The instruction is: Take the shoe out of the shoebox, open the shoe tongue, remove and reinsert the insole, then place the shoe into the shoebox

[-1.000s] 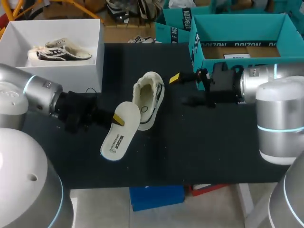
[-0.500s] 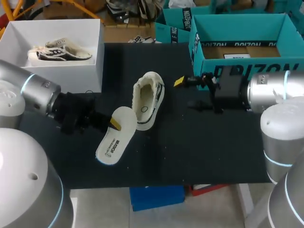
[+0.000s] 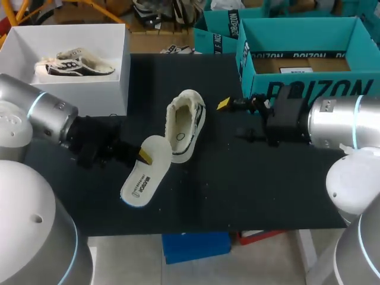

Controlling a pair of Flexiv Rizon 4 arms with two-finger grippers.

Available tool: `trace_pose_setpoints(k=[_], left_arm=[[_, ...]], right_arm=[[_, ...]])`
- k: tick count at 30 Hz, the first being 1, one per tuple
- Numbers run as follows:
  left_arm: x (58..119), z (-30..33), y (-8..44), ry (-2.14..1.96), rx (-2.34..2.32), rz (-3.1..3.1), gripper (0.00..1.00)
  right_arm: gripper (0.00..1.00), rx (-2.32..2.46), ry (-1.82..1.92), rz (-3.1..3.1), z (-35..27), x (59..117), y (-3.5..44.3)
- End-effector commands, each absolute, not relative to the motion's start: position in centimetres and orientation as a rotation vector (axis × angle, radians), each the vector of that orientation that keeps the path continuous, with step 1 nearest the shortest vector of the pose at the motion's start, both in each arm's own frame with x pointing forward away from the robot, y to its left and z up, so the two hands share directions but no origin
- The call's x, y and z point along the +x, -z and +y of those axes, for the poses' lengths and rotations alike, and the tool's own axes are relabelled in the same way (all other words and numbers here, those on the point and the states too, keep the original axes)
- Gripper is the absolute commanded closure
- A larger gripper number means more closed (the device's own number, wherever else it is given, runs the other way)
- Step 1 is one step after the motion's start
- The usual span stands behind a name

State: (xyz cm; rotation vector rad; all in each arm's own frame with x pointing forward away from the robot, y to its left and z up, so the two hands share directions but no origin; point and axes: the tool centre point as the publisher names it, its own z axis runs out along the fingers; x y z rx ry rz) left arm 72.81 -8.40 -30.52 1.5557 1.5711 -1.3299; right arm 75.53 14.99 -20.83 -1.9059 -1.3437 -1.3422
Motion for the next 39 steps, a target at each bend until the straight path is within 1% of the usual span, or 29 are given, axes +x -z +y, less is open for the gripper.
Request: trace_pose_setpoints(k=[1,39], left_arm=[[72.89,-8.42,30.54,1.324,1.560,1.572,1.00],[73.63,-8.54,31.03,1.354,1.580,1.608,1.00]], right_arm=[[0.00,-1.907,1.349,-1.339,15.20,75.48,21.04],[0.00,-1.907,1.349,-1.339,15.20,75.48,21.04]])
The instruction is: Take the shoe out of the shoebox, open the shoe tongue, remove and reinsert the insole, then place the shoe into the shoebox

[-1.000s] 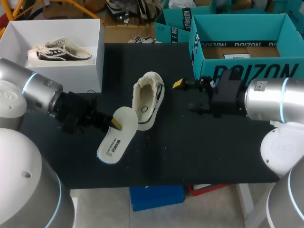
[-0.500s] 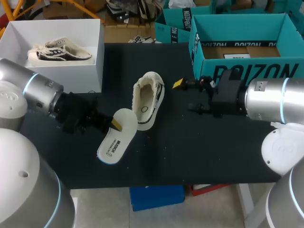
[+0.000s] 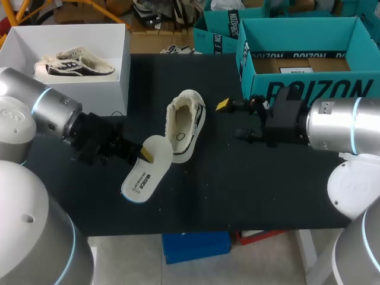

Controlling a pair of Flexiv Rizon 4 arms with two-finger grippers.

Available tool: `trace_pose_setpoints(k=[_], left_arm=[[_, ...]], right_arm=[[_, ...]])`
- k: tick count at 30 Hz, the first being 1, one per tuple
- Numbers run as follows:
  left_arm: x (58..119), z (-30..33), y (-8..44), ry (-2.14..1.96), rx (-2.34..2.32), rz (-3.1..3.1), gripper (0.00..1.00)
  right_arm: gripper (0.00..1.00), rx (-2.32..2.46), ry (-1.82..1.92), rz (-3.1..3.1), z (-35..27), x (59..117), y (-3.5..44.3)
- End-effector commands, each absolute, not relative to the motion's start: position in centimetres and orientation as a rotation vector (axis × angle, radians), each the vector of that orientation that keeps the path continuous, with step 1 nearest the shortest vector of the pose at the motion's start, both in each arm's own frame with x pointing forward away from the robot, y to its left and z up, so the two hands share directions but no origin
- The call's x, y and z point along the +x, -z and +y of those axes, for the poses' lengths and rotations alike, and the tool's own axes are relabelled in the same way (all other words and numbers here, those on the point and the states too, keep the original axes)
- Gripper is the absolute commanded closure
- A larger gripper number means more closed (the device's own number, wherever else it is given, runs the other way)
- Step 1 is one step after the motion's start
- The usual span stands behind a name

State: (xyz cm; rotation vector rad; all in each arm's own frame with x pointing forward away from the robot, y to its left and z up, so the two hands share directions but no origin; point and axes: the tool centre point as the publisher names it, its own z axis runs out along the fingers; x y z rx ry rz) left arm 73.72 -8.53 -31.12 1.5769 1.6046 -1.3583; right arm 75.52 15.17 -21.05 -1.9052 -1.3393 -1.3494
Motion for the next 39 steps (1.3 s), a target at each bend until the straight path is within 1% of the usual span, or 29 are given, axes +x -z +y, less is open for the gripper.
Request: trace_pose_setpoints(k=[1,16,26,39], left_arm=[[73.9,-8.7,31.1,1.365,1.580,1.603,1.00],[78.4,-10.5,32.0,1.434,1.692,1.582,1.00],[81.2,-11.9,33.6,1.435,1.742,1.634,1.00],[83.2,-12.9,34.6,1.411,1.847,1.644,1.00]], right_arm=[[0.00,-1.907,1.349,-1.339,15.2,75.5,21.0],[0.00,-1.907,1.349,-1.339,15.2,75.5,21.0],[0.00,-1.907,1.349,-1.339,15.2,75.5,21.0],[0.00,-1.907,1.349,-1.339,15.2,75.5,21.0]])
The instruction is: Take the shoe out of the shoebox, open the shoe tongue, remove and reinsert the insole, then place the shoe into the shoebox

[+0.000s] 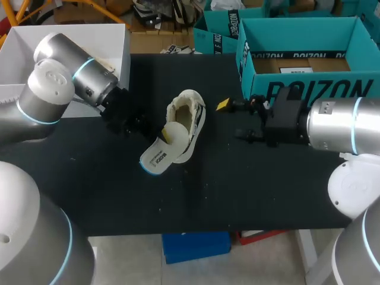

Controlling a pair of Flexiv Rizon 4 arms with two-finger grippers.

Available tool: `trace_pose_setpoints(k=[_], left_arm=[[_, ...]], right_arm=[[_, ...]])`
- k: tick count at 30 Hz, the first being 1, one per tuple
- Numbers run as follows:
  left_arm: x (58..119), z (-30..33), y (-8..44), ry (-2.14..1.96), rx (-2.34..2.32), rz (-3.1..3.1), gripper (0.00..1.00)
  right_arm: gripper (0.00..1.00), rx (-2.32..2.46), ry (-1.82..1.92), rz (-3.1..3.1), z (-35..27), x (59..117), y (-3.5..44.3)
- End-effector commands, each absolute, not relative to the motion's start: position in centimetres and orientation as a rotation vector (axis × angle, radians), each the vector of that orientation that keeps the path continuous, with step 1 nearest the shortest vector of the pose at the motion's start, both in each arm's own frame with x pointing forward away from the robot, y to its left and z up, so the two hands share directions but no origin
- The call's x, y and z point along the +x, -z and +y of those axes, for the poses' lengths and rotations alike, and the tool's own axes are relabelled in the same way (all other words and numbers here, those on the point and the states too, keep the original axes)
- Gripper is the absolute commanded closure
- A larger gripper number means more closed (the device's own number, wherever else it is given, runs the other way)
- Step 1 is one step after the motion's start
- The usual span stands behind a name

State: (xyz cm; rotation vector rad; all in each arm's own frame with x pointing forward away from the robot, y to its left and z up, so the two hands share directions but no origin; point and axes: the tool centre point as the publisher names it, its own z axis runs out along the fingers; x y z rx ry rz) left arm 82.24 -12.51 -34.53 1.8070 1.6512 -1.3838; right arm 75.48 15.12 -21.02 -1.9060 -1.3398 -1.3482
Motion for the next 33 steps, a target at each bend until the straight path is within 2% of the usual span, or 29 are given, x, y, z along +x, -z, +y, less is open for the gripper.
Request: trace_pose_setpoints(k=[1,33], left_arm=[[83.3,-13.0,34.6,1.410,1.849,1.644,1.00],[87.0,-14.6,36.5,1.323,1.801,1.747,1.00]], right_arm=[[0.00,-1.907,1.349,-1.339,15.2,75.5,21.0],[0.00,-1.907,1.349,-1.339,15.2,75.5,21.0]])
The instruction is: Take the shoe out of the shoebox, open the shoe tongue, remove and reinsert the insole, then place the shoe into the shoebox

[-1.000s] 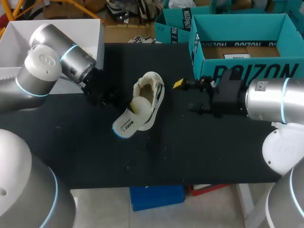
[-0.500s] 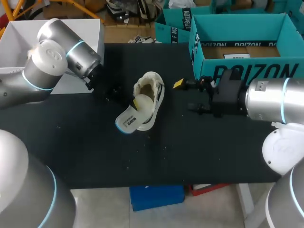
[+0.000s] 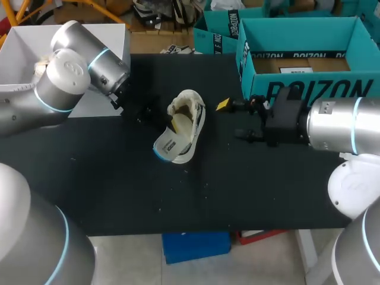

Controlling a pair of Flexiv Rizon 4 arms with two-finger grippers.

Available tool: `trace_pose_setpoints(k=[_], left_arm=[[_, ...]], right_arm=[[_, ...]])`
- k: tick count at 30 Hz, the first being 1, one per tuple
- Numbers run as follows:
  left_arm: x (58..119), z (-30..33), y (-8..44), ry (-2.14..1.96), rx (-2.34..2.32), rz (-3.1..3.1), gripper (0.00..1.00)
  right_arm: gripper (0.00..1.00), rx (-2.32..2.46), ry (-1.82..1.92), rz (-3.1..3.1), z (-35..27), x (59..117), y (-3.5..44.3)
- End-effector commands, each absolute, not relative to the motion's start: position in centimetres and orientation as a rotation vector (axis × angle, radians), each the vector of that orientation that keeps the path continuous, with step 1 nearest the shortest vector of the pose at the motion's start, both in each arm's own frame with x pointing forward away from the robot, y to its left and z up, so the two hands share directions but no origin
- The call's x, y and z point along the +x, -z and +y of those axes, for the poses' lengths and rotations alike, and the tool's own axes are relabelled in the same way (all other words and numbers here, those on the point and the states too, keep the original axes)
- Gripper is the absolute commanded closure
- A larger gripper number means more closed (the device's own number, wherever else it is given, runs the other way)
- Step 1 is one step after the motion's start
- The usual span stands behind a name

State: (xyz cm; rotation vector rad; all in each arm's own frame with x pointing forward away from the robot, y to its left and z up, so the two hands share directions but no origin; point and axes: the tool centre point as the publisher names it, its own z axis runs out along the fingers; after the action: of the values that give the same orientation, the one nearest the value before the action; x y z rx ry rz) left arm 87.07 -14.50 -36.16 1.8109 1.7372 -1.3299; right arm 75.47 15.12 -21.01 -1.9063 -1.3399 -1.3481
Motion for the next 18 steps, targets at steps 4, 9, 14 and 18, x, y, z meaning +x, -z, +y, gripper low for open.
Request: trace_pose_setpoints(k=[4,9,14,18], left_arm=[[87.7,-15.0,37.3,1.321,1.781,1.767,1.00],[88.6,-15.8,37.6,1.285,1.761,1.785,1.00],[89.4,-16.0,37.5,1.245,1.735,1.808,1.00],[89.7,-15.9,37.3,1.213,1.709,1.832,1.00]], right_arm=[[0.00,-1.907,1.349,-1.339,15.2,75.5,21.0],[0.00,-1.907,1.349,-1.339,15.2,75.5,21.0],[0.00,-1.907,1.349,-1.339,15.2,75.5,21.0],[0.00,-1.907,1.349,-1.339,15.2,75.5,21.0]])
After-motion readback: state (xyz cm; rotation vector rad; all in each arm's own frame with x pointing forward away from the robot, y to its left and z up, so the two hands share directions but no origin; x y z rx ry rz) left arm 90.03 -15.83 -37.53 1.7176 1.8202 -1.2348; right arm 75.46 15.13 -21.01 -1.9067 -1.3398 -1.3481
